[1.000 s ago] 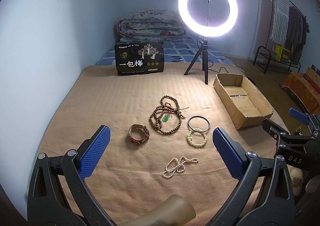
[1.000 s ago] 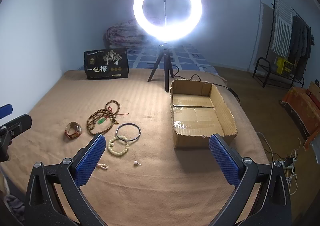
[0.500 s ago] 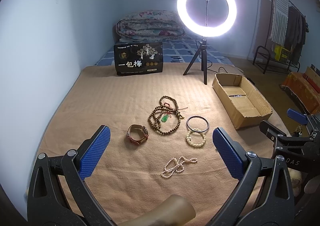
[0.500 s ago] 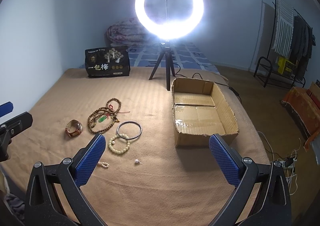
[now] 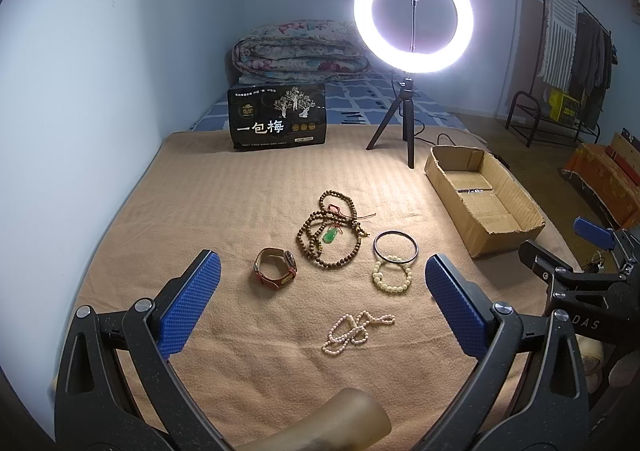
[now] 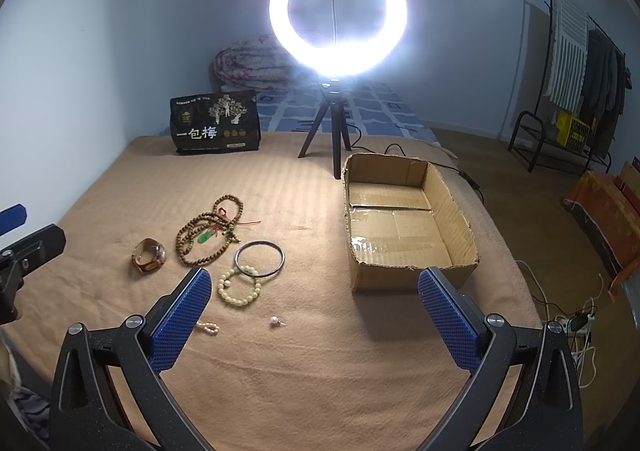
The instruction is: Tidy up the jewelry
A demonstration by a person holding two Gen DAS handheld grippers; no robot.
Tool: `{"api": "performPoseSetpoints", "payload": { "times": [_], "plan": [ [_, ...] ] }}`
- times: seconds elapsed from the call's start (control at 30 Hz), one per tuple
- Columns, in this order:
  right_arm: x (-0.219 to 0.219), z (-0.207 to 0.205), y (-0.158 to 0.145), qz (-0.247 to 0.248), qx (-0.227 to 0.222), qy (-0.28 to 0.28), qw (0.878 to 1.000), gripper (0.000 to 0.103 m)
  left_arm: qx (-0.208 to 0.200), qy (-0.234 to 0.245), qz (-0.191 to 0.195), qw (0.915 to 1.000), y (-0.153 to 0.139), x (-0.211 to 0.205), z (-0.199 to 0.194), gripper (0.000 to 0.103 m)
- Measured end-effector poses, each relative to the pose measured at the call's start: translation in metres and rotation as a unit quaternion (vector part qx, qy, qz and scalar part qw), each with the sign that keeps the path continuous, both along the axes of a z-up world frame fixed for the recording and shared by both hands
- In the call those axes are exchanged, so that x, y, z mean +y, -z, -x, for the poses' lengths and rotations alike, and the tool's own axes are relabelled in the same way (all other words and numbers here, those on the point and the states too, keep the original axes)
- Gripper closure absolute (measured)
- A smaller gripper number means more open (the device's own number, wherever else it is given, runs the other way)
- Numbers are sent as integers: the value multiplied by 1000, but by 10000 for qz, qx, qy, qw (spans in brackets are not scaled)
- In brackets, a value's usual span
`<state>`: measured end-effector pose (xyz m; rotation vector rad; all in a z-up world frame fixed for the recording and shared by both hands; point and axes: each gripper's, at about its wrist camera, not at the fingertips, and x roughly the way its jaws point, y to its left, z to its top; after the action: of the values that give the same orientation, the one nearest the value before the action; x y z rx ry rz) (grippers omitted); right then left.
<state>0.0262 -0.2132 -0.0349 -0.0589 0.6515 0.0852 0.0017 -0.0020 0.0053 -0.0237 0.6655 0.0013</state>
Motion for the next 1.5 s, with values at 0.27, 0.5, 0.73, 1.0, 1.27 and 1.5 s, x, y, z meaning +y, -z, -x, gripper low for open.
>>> {"api": "performPoseSetpoints", "payload": {
  "times": [0.27,0.5,0.73,1.0,1.27,1.5],
  "plan": [
    [0,0,0,3,9,-6,10000,0,-8,1,-7,10000,1,0,0,0],
    [0,0,0,-2,12,-7,10000,0,-4,4,1,10000,1,0,0,0],
    [0,0,0,-4,21,-16,10000,0,1,9,-9,10000,1,0,0,0],
    [1,1,1,-13,25,-15,10000,0,5,10,-5,10000,2,1,0,0],
    [3,2,3,10,48,-72,10000,0,55,-7,-40,10000,11,4,1,0],
    [0,-4,8,43,166,-23,9999,0,231,-15,-72,9997,22,10,-5,0]
  ]
}}
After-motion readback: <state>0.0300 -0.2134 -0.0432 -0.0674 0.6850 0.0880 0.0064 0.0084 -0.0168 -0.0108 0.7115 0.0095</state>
